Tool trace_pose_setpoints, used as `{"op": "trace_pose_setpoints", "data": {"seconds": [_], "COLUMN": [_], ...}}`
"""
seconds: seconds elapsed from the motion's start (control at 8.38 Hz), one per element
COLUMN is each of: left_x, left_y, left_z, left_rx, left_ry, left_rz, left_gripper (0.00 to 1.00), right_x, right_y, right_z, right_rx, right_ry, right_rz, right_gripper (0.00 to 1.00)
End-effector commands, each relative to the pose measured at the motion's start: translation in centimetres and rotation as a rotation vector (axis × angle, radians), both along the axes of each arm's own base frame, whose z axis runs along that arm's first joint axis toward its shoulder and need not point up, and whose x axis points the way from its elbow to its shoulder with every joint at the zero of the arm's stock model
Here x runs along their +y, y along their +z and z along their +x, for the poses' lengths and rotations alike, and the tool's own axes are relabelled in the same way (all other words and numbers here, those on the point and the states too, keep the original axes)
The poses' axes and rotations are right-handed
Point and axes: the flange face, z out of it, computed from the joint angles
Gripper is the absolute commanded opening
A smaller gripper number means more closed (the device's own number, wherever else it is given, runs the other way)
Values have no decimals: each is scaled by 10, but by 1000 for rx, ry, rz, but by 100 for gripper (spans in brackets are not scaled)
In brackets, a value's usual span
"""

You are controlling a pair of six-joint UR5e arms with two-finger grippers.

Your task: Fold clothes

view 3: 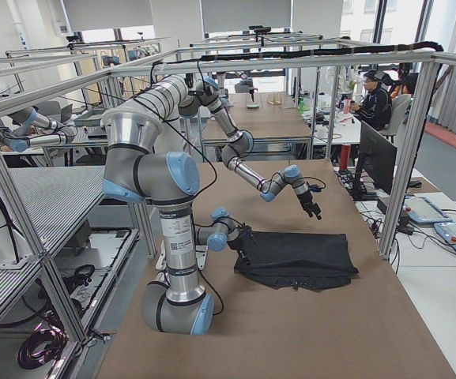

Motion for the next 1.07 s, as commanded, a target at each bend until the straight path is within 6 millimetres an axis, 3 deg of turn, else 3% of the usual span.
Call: {"op": "trace_pose_setpoints", "data": {"seconds": [0.0, 0.24, 0.72, 0.95], "left_x": [4, 14, 20, 21], "left_y": [4, 17, 21, 22], "left_z": [-3, -6, 3, 2], "left_rx": [1, -8, -14, -14], "left_ry": [-1, -4, 3, 0], "left_rz": [-1, -4, -4, -7], "left_gripper": [94, 94, 94, 94], "right_x": [-6, -6, -20, 7], "right_y": [4, 3, 0, 30], "right_z": [-2, -2, 12, 55], "right_rx": [21, 22, 64, 68], "right_ry": [-8, -9, -75, -91], "right_rz": [14, 15, 100, 84], "right_gripper": [38, 0, 0, 0]}}
